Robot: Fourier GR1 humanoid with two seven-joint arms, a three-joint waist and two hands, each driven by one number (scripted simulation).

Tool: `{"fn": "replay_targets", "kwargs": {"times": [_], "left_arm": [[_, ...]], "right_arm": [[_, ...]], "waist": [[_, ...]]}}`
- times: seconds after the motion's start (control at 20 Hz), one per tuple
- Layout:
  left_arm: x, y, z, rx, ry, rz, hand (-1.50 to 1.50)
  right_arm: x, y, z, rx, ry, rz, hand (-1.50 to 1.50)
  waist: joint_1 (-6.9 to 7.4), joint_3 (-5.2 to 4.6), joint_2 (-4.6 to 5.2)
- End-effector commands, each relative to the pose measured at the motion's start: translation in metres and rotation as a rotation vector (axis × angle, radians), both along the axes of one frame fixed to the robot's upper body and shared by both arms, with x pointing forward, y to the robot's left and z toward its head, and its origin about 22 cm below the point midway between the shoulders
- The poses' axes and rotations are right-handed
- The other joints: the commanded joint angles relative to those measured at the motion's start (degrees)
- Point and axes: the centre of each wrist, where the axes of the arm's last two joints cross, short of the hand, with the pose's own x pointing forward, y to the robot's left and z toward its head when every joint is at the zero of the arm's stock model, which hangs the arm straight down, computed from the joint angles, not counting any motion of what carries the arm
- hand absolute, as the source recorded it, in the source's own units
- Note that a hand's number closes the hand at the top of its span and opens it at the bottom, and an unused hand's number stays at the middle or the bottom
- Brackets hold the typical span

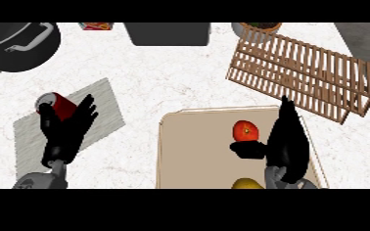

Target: Pick the tomato from the tray and place it in the tiered shelf

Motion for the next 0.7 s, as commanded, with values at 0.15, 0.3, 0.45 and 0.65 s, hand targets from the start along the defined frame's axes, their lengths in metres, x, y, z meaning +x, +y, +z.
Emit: {"fn": "replay_targets", "kwargs": {"times": [0.15, 0.3, 0.45, 0.65], "left_arm": [[0.002, 0.002, 0.002, -0.004, 0.033, 0.021, 0.00], [0.005, 0.006, -0.007, -0.015, 0.034, 0.022, 0.00], [0.001, -0.001, 0.001, -0.002, 0.040, 0.017, 0.00], [-0.003, 0.004, -0.010, 0.005, 0.043, 0.003, 0.00]], "right_arm": [[0.008, 0.018, -0.008, -0.001, 0.162, -0.161, -1.50], [0.010, 0.019, -0.016, -0.008, 0.184, -0.165, -1.50], [0.018, 0.008, -0.013, -0.046, 0.206, -0.187, -1.50], [0.027, 0.012, -0.022, -0.072, 0.203, -0.206, -1.50]], "waist": [[-0.09, -0.17, 0.12], [-0.45, -0.20, 0.26], [-0.38, -0.16, 0.13], [-0.22, -0.17, 0.23]]}}
